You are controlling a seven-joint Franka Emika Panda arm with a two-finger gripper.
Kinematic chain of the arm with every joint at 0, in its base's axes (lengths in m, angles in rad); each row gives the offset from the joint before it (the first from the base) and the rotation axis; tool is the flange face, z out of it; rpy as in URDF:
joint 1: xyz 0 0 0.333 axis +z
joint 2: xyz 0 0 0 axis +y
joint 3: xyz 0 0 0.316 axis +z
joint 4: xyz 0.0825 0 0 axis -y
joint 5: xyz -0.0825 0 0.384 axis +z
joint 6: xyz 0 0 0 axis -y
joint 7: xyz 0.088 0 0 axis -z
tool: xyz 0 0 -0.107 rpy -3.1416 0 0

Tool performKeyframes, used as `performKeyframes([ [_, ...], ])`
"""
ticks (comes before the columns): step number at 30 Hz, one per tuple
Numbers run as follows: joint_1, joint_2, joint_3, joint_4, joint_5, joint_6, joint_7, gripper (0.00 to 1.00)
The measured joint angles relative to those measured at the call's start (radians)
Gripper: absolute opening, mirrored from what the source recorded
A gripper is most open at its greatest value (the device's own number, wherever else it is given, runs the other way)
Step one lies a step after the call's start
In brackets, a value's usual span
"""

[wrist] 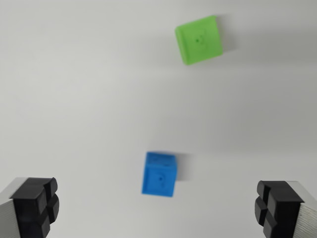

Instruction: Stack cube

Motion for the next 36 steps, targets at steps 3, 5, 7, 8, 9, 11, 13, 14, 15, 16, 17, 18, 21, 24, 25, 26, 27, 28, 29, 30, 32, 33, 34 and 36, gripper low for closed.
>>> performKeyframes([
  [3, 0.000, -0.009, 0.000, -0.027, 0.000, 0.017, 0.002, 1.00],
  [5, 0.000, -0.013, 0.000, -0.041, 0.000, 0.026, 0.003, 1.00],
  [7, 0.000, -0.019, 0.000, -0.060, 0.000, 0.039, 0.005, 1.00],
  [8, 0.000, -0.021, 0.000, -0.069, 0.000, 0.044, 0.006, 1.00],
  [9, 0.000, -0.023, 0.000, -0.078, 0.000, 0.051, 0.006, 1.00],
  [11, -0.001, -0.028, 0.000, -0.098, 0.000, 0.065, 0.008, 1.00],
  [13, -0.001, -0.032, 0.000, -0.113, 0.000, 0.076, 0.009, 1.00],
  [14, -0.001, -0.035, 0.000, -0.125, 0.000, 0.083, 0.010, 1.00],
  [15, -0.001, -0.038, 0.000, -0.136, 0.000, 0.091, 0.011, 1.00],
  [16, -0.001, -0.041, 0.000, -0.147, 0.000, 0.099, 0.012, 1.00],
  [17, -0.001, -0.043, 0.000, -0.158, 0.000, 0.107, 0.012, 1.00],
  [18, -0.001, -0.045, 0.000, -0.168, 0.000, 0.114, 0.013, 1.00],
  [21, -0.001, -0.051, -0.001, -0.198, 0.000, 0.137, 0.015, 1.00],
  [24, -0.001, -0.056, -0.001, -0.225, 0.000, 0.157, 0.017, 1.00],
  [25, -0.001, -0.058, -0.001, -0.236, 0.000, 0.165, 0.018, 1.00],
  [26, -0.001, -0.060, -0.001, -0.246, 0.000, 0.174, 0.019, 1.00],
  [27, -0.001, -0.062, -0.001, -0.257, 0.000, 0.182, 0.019, 1.00],
  [28, -0.001, -0.064, -0.001, -0.268, 0.000, 0.191, 0.020, 1.00],
  [29, -0.001, -0.066, -0.001, -0.279, 0.000, 0.199, 0.021, 1.00],
  [30, -0.002, -0.066, -0.001, -0.285, 0.000, 0.203, 0.021, 1.00],
  [32, -0.002, -0.069, -0.001, -0.306, 0.000, 0.221, 0.023, 1.00],
  [33, -0.002, -0.070, -0.001, -0.317, 0.000, 0.231, 0.024, 1.00],
  [34, -0.002, -0.071, -0.001, -0.328, 0.000, 0.240, 0.025, 1.00],
  [36, -0.002, -0.073, -0.002, -0.350, 0.000, 0.259, 0.027, 1.00],
])
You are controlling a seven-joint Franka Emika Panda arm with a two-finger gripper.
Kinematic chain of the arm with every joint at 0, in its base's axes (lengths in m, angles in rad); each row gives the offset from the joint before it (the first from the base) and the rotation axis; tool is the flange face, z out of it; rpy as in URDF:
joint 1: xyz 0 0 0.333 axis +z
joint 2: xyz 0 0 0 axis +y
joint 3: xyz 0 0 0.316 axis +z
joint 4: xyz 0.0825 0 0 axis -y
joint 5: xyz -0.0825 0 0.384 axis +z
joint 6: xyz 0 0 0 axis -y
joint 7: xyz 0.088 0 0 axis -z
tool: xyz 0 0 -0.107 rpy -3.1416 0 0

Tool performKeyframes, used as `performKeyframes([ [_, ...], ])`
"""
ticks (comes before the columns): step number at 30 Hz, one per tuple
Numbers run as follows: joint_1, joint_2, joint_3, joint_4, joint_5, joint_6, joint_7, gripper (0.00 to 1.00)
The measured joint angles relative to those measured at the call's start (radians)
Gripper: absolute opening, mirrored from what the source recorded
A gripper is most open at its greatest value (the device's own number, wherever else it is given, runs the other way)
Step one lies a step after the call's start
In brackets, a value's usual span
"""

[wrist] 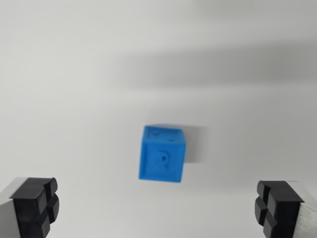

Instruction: Stack cube

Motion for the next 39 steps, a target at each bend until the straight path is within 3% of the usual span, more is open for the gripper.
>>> performKeyframes([
  [27, -0.002, 0.028, -0.003, -0.265, 0.004, 0.278, 0.019, 1.00],
  [39, -0.002, 0.173, -0.004, -0.271, 0.012, 0.424, 0.018, 1.00],
])
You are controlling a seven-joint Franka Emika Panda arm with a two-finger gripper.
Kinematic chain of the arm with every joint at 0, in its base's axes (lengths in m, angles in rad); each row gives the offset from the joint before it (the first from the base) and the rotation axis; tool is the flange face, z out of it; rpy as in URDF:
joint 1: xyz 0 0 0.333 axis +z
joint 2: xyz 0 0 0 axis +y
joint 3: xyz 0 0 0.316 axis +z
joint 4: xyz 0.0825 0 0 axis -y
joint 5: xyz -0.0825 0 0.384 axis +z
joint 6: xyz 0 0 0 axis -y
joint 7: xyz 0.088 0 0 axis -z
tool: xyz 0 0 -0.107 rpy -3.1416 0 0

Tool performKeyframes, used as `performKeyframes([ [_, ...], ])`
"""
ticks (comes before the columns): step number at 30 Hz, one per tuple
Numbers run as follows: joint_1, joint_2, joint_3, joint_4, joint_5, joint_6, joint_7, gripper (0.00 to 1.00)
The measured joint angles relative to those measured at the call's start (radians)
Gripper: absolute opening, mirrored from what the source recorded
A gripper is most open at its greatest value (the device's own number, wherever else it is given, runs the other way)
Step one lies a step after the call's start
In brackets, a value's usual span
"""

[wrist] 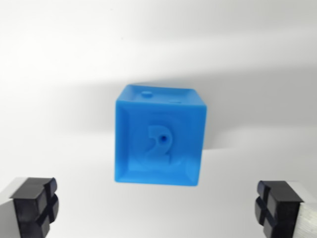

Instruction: Stack cube

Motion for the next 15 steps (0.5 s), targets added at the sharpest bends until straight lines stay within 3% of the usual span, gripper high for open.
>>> performKeyframes([
  [15, -0.005, 0.172, 0.007, 0.028, 0.009, 0.146, -0.006, 1.00],
])
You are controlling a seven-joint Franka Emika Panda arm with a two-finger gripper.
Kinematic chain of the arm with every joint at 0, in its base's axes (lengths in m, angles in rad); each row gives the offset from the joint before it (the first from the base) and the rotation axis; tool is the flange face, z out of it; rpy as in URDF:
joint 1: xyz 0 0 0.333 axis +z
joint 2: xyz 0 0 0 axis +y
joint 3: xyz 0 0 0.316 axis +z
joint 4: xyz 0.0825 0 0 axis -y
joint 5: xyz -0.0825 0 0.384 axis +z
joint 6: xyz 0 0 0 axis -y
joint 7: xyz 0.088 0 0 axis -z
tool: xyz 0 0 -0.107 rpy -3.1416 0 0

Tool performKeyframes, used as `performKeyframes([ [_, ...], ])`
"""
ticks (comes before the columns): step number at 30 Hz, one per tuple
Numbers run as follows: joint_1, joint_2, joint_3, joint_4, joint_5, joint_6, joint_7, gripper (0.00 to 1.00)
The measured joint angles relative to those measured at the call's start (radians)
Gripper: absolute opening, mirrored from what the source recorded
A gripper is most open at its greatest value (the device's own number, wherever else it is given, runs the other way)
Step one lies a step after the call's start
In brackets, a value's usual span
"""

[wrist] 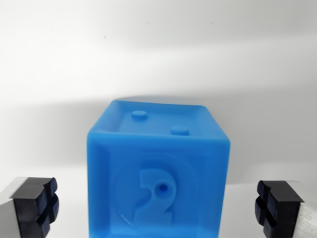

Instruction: Stack cube

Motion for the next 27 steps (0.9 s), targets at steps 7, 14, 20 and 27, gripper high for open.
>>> performKeyframes([
  [7, -0.004, 0.057, 0.005, 0.014, 0.000, 0.042, 0.000, 1.00],
  [14, -0.006, 0.087, 0.007, 0.022, 0.000, 0.066, 0.000, 1.00],
  [20, -0.006, 0.091, 0.007, 0.024, 0.000, 0.069, 0.000, 0.00],
  [27, -0.006, 0.091, 0.007, 0.025, 0.000, 0.069, 0.000, 0.00],
])
